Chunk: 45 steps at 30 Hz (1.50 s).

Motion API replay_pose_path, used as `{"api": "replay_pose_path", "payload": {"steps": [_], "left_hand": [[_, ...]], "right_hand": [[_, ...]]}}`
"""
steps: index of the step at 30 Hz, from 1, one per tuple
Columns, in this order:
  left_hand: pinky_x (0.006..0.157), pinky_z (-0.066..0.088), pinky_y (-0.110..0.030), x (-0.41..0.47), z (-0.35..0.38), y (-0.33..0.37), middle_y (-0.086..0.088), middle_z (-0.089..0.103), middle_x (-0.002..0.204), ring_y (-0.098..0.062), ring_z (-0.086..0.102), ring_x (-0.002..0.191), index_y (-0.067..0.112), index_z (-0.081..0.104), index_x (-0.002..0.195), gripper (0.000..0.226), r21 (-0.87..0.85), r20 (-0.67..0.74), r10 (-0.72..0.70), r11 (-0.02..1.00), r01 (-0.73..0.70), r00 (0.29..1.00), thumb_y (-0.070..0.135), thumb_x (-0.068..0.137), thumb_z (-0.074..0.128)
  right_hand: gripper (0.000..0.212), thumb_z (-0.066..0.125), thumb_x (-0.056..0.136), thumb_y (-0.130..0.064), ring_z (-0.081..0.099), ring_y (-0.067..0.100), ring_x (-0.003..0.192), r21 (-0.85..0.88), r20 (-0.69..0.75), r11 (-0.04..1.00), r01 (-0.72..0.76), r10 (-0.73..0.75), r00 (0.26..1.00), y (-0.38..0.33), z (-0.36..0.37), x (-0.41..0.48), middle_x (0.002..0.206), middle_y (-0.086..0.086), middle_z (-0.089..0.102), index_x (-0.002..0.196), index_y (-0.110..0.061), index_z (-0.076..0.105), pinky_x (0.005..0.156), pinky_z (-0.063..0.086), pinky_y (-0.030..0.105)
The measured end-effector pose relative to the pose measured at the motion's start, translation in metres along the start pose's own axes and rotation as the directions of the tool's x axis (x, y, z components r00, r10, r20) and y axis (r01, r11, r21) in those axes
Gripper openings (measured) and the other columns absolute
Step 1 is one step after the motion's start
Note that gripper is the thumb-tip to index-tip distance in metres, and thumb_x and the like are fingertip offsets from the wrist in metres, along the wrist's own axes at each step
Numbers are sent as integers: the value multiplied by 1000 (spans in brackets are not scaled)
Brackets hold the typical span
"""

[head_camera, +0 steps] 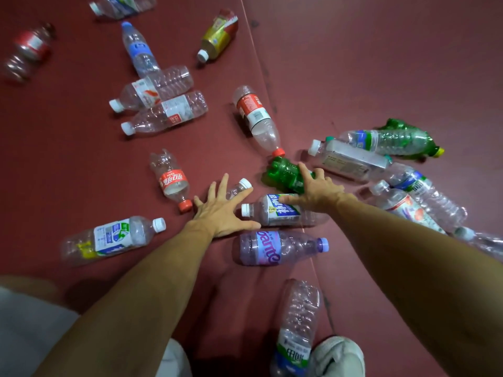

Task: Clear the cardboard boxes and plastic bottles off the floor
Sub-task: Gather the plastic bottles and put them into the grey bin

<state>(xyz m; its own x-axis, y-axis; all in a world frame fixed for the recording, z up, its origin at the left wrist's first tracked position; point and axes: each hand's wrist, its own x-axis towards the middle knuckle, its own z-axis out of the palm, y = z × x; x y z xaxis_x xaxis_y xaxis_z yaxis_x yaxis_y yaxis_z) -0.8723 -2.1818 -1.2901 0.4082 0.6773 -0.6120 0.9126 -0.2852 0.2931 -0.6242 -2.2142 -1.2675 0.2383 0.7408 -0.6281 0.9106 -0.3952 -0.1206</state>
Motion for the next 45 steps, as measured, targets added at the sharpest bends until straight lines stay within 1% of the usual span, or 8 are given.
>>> {"api": "replay_pose_path", "payload": {"steps": [7,14,22,29,36,38,41,45], "left_hand": [[114,-7,-71,-2,3,-1,3,-32,161,-27,-24,150,65,5,148,103,-27,-23,6,1000,-7,1000,88,64,61],[117,-7,-64,-9,-20,-30,-1,-23,165,-27,-21,151,61,2,150,95,-28,-153,-91,996,88,984,91,72,46],[119,-7,-60,-17,-43,-88,-6,-15,167,-28,-20,152,53,12,154,95,-24,-281,-201,979,202,938,85,75,54],[114,0,-71,-6,-45,-101,-9,-28,162,-37,-30,146,48,5,156,102,-15,-141,-405,913,407,904,87,74,51],[121,-2,-56,-2,-46,-79,-5,-18,166,-26,-18,152,40,21,156,83,107,-314,-102,984,142,944,70,86,53],[117,-5,-63,1,-49,-79,-1,-26,164,-31,-24,150,46,18,155,84,96,-332,-124,982,164,935,70,84,56],[114,-2,-68,3,-50,-80,-1,-36,160,-39,-23,149,53,6,154,93,-10,-215,-259,965,264,942,69,81,63],[119,13,-63,7,-42,-60,4,-34,160,-35,-7,153,48,12,156,89,-82,-177,-168,984,156,970,54,86,68]], "right_hand": [[101,56,84,-74,6,34,151,-88,-138,990,113,-124,983,-10,-8,5,166,9,-2,158,-37,-2,113,24,67],[94,61,87,-64,0,36,151,-40,-126,986,162,-166,978,-73,-18,29,166,4,-4,158,-40,4,111,21,70],[98,66,84,-63,-7,35,152,-49,-109,991,128,-132,985,-106,-24,53,167,2,-13,157,-43,4,113,12,72],[102,67,83,-64,-12,37,151,-111,-129,989,100,-115,985,-103,-24,61,166,2,-19,157,-44,-2,110,19,71],[96,67,83,-64,5,38,149,-152,-183,984,95,-122,975,-99,-24,61,166,1,-8,156,-44,7,107,26,67],[96,67,83,-63,6,38,148,-155,-175,983,97,-124,977,-96,-26,59,166,0,-9,155,-44,6,107,26,67],[98,67,84,-63,2,39,150,-160,-136,983,93,-115,984,-89,-26,55,166,-1,-13,156,-48,2,109,23,70],[95,68,85,-58,8,38,150,-166,-82,981,99,-114,990,-77,-25,49,166,0,-15,156,-48,6,110,26,68]]}}
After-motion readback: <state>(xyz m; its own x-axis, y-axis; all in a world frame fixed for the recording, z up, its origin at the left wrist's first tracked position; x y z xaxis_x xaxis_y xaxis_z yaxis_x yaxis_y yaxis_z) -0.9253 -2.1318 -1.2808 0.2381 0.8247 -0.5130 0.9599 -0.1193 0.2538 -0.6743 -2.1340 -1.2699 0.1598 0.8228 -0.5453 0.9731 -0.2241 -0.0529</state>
